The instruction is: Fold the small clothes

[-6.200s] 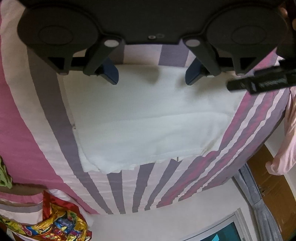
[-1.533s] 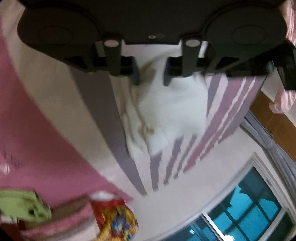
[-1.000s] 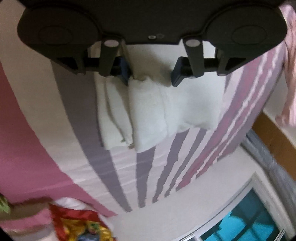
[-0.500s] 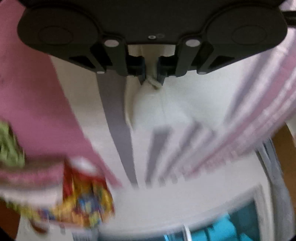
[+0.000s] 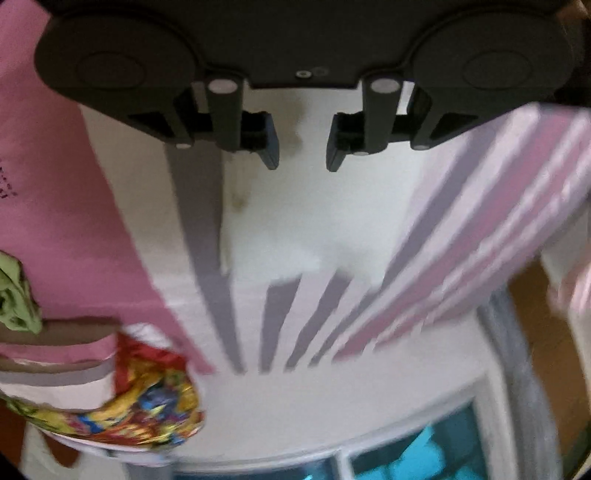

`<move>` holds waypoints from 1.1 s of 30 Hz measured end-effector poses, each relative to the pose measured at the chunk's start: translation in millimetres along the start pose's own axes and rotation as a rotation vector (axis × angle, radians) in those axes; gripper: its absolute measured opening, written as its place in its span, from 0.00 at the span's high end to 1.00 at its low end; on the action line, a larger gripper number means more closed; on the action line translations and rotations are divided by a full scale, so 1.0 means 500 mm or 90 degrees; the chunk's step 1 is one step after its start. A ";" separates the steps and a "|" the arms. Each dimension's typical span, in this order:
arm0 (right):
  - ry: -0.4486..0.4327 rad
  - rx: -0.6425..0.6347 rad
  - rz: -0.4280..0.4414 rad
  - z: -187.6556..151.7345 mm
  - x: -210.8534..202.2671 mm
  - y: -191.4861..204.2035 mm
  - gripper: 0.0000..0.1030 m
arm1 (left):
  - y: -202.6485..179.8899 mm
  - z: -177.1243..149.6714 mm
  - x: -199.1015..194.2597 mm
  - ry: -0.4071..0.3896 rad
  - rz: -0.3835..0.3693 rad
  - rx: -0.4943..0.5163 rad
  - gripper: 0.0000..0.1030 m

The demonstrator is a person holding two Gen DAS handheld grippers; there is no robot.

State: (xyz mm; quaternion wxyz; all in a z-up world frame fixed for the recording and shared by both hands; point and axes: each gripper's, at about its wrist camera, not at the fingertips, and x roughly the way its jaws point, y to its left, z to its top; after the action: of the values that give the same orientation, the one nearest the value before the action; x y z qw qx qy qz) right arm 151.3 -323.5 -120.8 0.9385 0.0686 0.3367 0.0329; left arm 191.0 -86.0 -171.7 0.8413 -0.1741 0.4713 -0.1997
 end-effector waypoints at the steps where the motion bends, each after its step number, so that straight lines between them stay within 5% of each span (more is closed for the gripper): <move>1: 0.025 -0.014 -0.022 -0.017 0.011 0.002 0.72 | -0.002 -0.004 0.001 0.003 0.002 0.006 0.94; 2: 0.081 -0.012 -0.034 -0.036 0.036 -0.005 0.72 | -0.004 -0.010 0.003 0.009 0.003 0.008 0.94; 8: 0.107 -0.002 -0.020 -0.047 0.028 -0.017 0.72 | 0.004 0.012 -0.013 0.019 -0.017 -0.026 0.94; 14: 0.023 0.040 0.039 0.027 -0.003 -0.024 0.67 | -0.014 0.098 0.002 -0.020 -0.016 -0.009 0.94; 20: -0.008 0.041 0.033 0.137 0.087 -0.037 0.61 | -0.033 0.200 0.054 -0.067 -0.008 0.004 0.94; 26: -0.014 0.059 0.026 0.186 0.190 -0.047 0.67 | -0.060 0.280 0.151 -0.060 -0.008 0.029 0.94; 29: 0.017 -0.001 -0.007 0.181 0.246 -0.032 0.72 | -0.049 0.303 0.205 -0.041 0.002 0.007 0.94; 31: 0.038 -0.085 -0.088 0.161 0.290 -0.025 0.70 | -0.036 0.314 0.222 -0.039 -0.011 -0.027 0.95; 33: 0.035 -0.059 -0.100 0.154 0.297 -0.047 0.68 | -0.034 0.315 0.227 -0.040 -0.010 -0.035 0.97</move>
State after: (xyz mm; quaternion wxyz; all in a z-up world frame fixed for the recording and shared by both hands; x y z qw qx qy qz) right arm 315.2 -339.1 -158.6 0.9307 -0.0024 0.3650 -0.0231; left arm 378.0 -141.0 -167.8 0.8491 -0.2068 0.4484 -0.1877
